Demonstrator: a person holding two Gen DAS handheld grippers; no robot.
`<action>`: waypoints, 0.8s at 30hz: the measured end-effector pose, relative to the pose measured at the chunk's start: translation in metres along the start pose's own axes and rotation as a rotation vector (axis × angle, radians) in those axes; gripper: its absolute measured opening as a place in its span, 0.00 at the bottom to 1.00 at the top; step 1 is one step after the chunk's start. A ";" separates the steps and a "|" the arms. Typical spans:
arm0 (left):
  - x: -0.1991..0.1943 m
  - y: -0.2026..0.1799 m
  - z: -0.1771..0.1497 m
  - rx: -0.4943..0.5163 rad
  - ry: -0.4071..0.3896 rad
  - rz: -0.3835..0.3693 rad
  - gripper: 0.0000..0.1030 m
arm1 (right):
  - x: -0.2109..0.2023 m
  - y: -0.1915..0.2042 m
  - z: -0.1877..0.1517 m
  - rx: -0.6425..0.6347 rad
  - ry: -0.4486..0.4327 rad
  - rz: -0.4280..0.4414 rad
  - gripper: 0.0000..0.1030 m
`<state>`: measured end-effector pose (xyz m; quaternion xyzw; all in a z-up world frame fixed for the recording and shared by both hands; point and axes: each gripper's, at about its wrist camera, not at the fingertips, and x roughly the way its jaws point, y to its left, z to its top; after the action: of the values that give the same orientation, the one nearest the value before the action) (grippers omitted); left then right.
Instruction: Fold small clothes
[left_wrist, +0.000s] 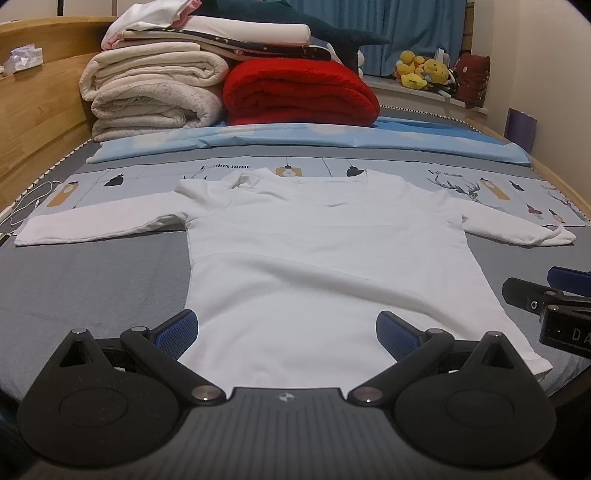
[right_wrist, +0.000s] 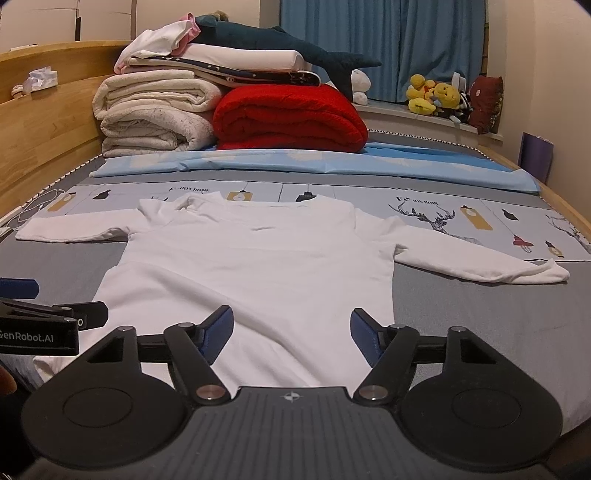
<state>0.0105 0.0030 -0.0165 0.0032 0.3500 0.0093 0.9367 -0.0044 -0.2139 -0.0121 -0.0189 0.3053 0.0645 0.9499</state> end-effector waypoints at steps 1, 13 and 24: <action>0.000 0.000 0.000 0.001 0.000 0.000 1.00 | 0.000 0.000 0.000 0.001 0.000 0.000 0.66; -0.007 0.024 0.028 0.049 -0.062 -0.057 0.48 | -0.011 -0.027 0.021 0.067 -0.077 -0.021 0.46; 0.052 0.123 0.037 -0.050 0.163 0.003 0.46 | 0.007 -0.125 0.069 0.074 -0.100 -0.084 0.34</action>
<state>0.0718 0.1267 -0.0211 -0.0203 0.4247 0.0195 0.9049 0.0581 -0.3314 0.0392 0.0064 0.2585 0.0141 0.9659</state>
